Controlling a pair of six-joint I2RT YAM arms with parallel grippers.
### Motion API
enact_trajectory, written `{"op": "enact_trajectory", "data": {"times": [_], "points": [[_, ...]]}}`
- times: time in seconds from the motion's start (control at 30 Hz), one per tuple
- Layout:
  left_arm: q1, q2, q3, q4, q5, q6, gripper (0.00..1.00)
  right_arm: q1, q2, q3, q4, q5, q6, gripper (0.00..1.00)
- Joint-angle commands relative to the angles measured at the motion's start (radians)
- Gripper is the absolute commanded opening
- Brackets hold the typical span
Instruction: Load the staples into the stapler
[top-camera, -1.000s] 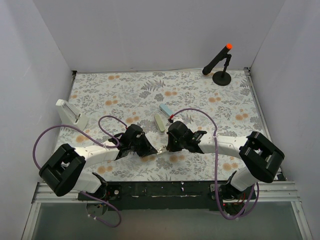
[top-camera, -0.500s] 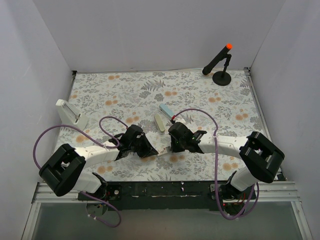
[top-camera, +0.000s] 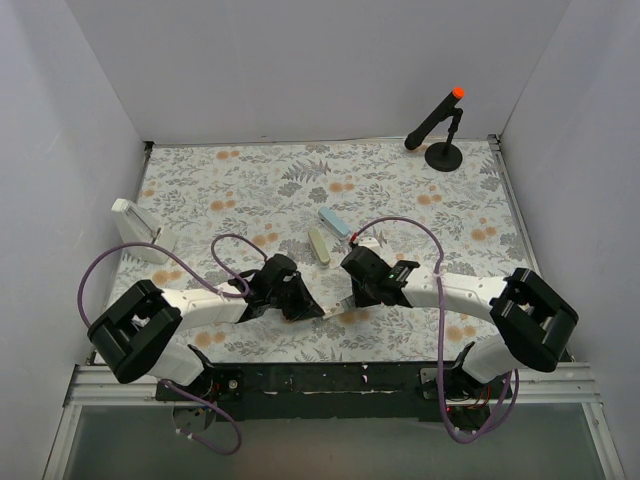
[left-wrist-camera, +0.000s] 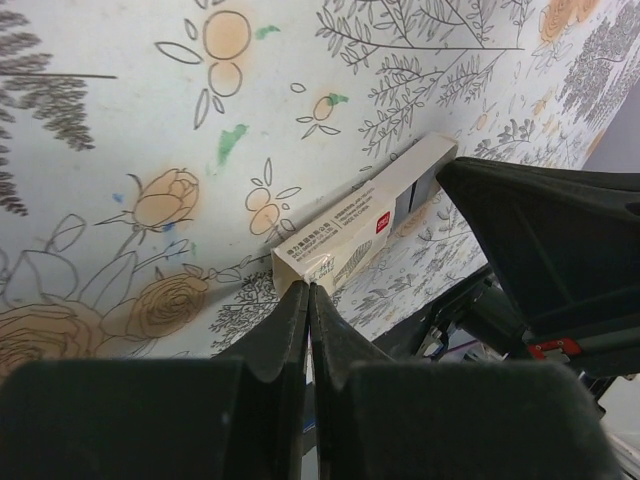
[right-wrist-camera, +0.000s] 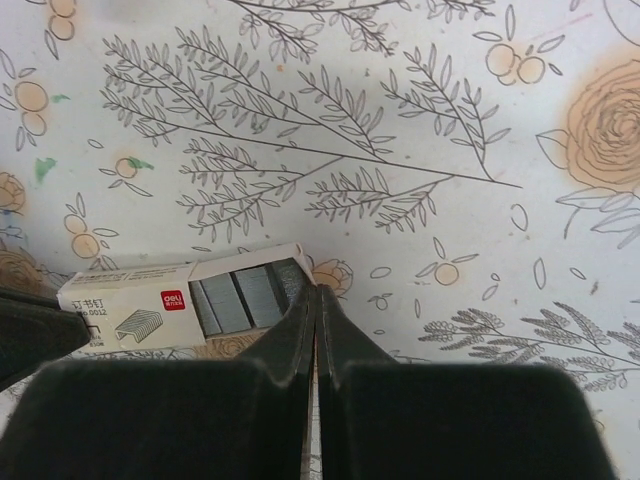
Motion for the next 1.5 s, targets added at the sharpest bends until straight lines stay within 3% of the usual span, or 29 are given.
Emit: {"op": "enact_trajectory", "data": {"times": [0.0,0.57,0.73,0.77,0.93,1.07,1.1,1.17,1.33,1.47], "points": [[-0.030,0.024,0.038,0.031,0.000,-0.012,0.00,-0.007,-0.044,-0.018,-0.078,0.066,-0.015,0.01],[-0.062,0.021,0.033,0.041,-0.018,-0.041,0.00,-0.032,-0.101,-0.055,-0.141,0.123,-0.001,0.01],[-0.061,0.017,0.030,0.040,-0.029,-0.048,0.09,-0.032,-0.107,-0.044,-0.141,0.109,-0.021,0.12],[-0.062,0.012,0.026,0.038,-0.032,-0.049,0.13,-0.032,-0.109,-0.043,-0.141,0.106,-0.032,0.15],[-0.062,-0.040,0.024,0.003,-0.081,-0.048,0.34,-0.032,-0.148,-0.026,-0.159,0.109,-0.053,0.53],[-0.058,-0.090,0.055,-0.089,-0.174,-0.023,0.67,-0.030,-0.207,-0.007,-0.188,0.127,-0.069,0.73],[-0.056,-0.100,0.080,-0.116,-0.199,-0.012,0.85,-0.032,-0.220,-0.003,-0.197,0.135,-0.070,0.78],[-0.052,-0.126,0.117,-0.218,-0.266,0.018,0.98,-0.032,-0.280,-0.001,-0.211,0.165,-0.070,0.84],[-0.035,-0.115,0.303,-0.440,-0.503,0.144,0.98,-0.032,-0.447,-0.027,-0.200,0.236,-0.099,0.91],[-0.022,-0.005,0.501,-0.572,-0.653,0.256,0.98,-0.032,-0.637,-0.078,-0.174,0.297,-0.126,0.96]]}}
